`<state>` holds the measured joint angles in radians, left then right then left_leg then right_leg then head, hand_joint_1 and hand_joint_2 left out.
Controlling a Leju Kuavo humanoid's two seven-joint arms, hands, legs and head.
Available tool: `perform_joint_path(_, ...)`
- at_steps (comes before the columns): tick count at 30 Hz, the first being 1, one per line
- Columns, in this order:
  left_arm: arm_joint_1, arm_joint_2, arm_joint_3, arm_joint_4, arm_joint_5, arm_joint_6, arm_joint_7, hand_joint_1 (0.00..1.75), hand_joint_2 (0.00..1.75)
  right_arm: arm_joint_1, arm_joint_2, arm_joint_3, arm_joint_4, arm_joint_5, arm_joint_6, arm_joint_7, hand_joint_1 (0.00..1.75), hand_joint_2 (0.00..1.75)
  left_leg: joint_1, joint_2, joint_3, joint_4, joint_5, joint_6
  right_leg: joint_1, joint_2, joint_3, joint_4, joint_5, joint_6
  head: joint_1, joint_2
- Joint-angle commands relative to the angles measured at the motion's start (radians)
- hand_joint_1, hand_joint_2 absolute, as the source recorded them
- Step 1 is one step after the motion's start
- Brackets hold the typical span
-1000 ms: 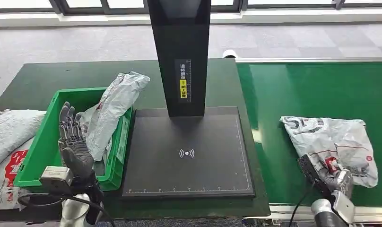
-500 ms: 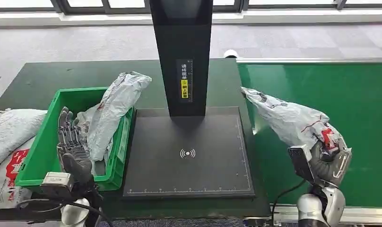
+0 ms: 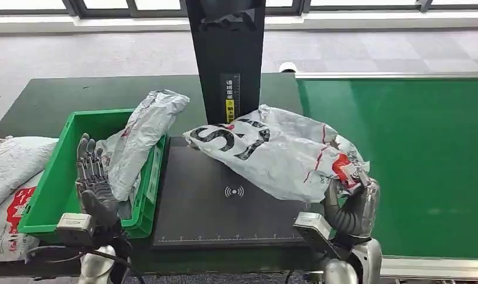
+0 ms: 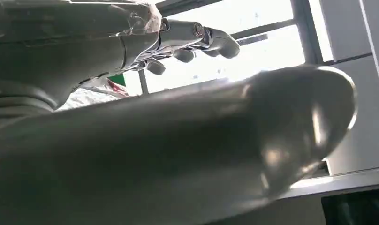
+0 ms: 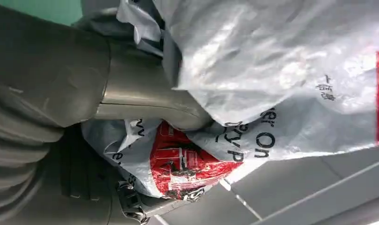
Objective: Moved the parcel from conveyor to table for the left to box.
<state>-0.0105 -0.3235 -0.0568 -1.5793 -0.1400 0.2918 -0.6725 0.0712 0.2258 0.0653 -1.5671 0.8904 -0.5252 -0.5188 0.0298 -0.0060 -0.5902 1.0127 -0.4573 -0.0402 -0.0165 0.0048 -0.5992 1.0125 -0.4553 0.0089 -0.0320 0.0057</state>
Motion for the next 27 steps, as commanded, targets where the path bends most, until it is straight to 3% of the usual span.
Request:
perform_joint_path(1,-0.064,0.047,-0.048,0.113,0.013,-0.003,0.003,0.00,0.00,-0.103,-0.007,0.158,0.268,-0.050,0.060,0.018,1.75,1.75,0.000,0.002,0.003,-0.002,0.000,0.002,0.000,0.001,0.002,-0.002,0.001,-0.001,0.000,0.000)
perform_joint_path(5,-0.048,0.051,-0.065,0.098,0.017,0.019,0.005,0.00,0.00,-0.257,0.019,0.132,0.581,-0.108,0.099,-0.007,1.75,1.75,0.000,0.006,0.006,-0.004,0.001,0.003,0.001,0.005,0.004,-0.005,0.003,-0.001,0.000,0.000)
perform_joint_path(9,-0.051,0.057,-0.084,0.104,0.018,0.028,0.005,0.00,0.00,-0.345,0.041,0.117,0.779,-0.113,0.095,0.001,1.75,1.75,0.000,0.007,0.006,-0.004,0.002,0.002,0.001,0.005,0.003,-0.004,0.004,-0.001,0.000,0.000)
perform_joint_path(10,-0.052,0.057,-0.085,0.105,0.018,0.029,0.005,0.00,0.00,-0.349,0.041,0.116,0.789,-0.108,0.089,0.006,1.48,1.75,0.000,0.005,0.006,-0.003,0.001,0.002,0.001,0.005,0.004,-0.004,0.003,-0.001,0.000,0.000)
perform_joint_path(11,-0.054,0.056,-0.087,0.106,0.018,0.031,0.006,0.00,0.00,-0.354,0.040,0.114,0.810,-0.106,0.095,0.013,1.48,1.75,0.000,0.004,0.004,-0.002,0.001,0.001,0.000,0.003,0.003,-0.002,0.002,-0.001,0.000,0.000)
perform_joint_path(12,-0.055,0.055,-0.088,0.107,0.018,0.033,0.008,0.00,0.00,-0.358,0.037,0.112,0.824,-0.097,0.094,0.023,0.19,1.75,0.000,0.004,0.005,-0.004,0.002,0.002,0.001,0.003,0.004,-0.004,0.003,-0.001,0.000,0.000)
perform_joint_path(13,-0.056,0.055,-0.088,0.106,0.018,0.035,0.008,0.00,0.00,-0.357,0.035,0.112,0.825,-0.090,0.088,0.025,0.00,1.75,0.000,0.004,0.006,-0.005,0.002,0.003,0.001,0.003,0.005,-0.005,0.003,-0.001,0.000,0.000)
perform_joint_path(22,-0.047,0.056,-0.093,0.085,-0.017,0.074,0.028,0.00,0.00,-0.288,0.023,0.112,0.690,-0.085,0.106,0.017,0.00,1.75,-0.001,0.001,0.005,-0.003,0.001,0.003,0.000,0.000,0.004,-0.003,0.001,-0.001,0.000,0.000)
perform_joint_path(27,-0.013,0.065,-0.068,0.057,-0.004,0.135,0.044,0.00,0.00,-0.042,-0.027,0.136,0.186,-0.148,0.216,-0.021,0.00,1.75,-0.001,-0.003,0.001,-0.001,0.001,0.001,0.000,-0.003,0.001,0.000,0.000,0.000,0.000,0.000)
